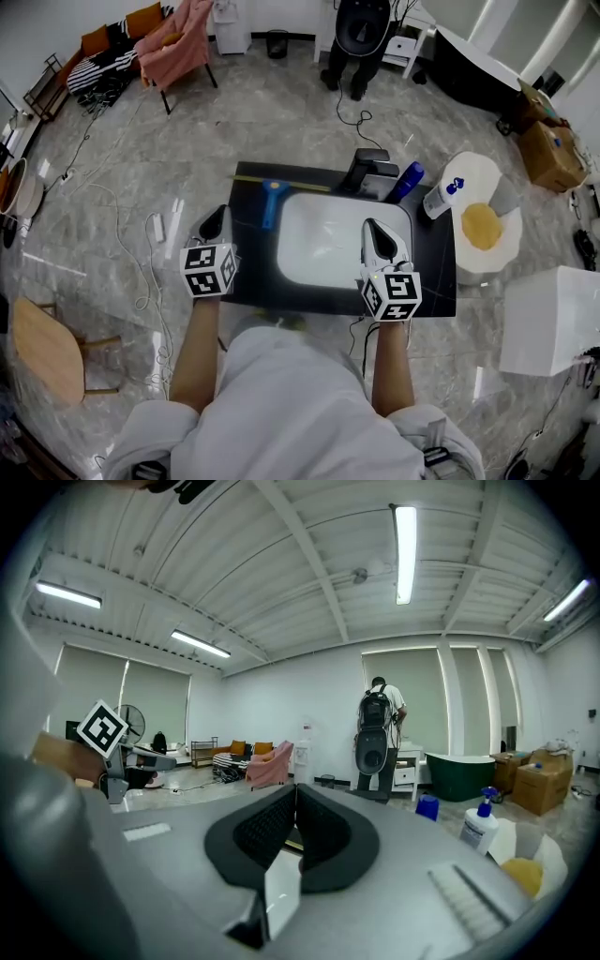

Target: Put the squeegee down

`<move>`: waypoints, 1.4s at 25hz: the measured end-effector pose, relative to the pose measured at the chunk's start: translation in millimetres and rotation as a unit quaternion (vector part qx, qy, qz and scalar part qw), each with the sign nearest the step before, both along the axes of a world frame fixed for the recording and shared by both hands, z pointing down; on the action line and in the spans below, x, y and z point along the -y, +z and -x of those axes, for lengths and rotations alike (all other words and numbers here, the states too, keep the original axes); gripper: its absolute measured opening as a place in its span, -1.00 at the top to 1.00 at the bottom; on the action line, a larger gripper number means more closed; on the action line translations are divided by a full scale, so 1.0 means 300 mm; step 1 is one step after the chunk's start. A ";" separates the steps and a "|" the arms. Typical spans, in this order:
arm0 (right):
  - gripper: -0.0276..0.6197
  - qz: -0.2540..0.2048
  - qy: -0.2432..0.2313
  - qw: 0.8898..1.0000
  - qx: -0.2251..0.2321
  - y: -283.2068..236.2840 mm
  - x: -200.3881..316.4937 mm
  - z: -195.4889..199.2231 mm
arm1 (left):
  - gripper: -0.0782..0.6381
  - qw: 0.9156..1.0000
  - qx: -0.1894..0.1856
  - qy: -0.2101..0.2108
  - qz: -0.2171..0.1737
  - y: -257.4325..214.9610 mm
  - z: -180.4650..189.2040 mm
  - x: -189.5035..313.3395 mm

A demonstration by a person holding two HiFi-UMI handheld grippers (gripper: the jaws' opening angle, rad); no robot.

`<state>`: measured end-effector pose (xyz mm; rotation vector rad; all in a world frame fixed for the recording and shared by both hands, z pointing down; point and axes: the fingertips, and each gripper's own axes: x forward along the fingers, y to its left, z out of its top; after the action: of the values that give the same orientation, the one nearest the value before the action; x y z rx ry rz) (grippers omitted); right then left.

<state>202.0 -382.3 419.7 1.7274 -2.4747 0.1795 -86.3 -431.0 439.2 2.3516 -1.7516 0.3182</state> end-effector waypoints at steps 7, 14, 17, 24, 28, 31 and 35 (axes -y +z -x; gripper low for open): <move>0.91 -0.008 0.008 1.000 0.006 -0.019 -0.006 -0.028 | 0.79 1.000 -0.008 0.007 -0.022 -0.056 0.012 -0.023; 0.91 -0.014 0.012 1.000 0.009 -0.030 -0.007 -0.045 | 0.79 0.999 -0.008 0.009 -0.037 -0.093 0.021 -0.026; 0.91 -0.017 0.014 1.000 0.009 -0.038 -0.011 -0.047 | 0.79 0.999 -0.006 0.014 -0.042 -0.105 0.018 -0.029; 0.91 -0.019 0.017 1.000 0.011 -0.039 -0.020 -0.054 | 0.79 0.999 -0.008 0.019 -0.047 -0.114 0.017 -0.042; 0.91 -0.022 0.020 1.000 -0.002 -0.042 -0.022 -0.049 | 0.79 0.999 -0.007 0.018 -0.048 -0.116 0.024 -0.047; 0.91 -0.023 0.022 0.999 -0.005 -0.042 -0.025 -0.050 | 0.79 0.999 -0.007 0.018 -0.047 -0.111 0.026 -0.052; 0.91 -0.026 0.023 0.999 -0.004 -0.042 -0.031 -0.054 | 0.79 0.999 -0.005 0.020 -0.049 -0.107 0.024 -0.059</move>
<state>218.1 -373.0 407.2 1.8030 -2.4566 0.1126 -93.4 -413.2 407.2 2.4535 -1.7558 0.2321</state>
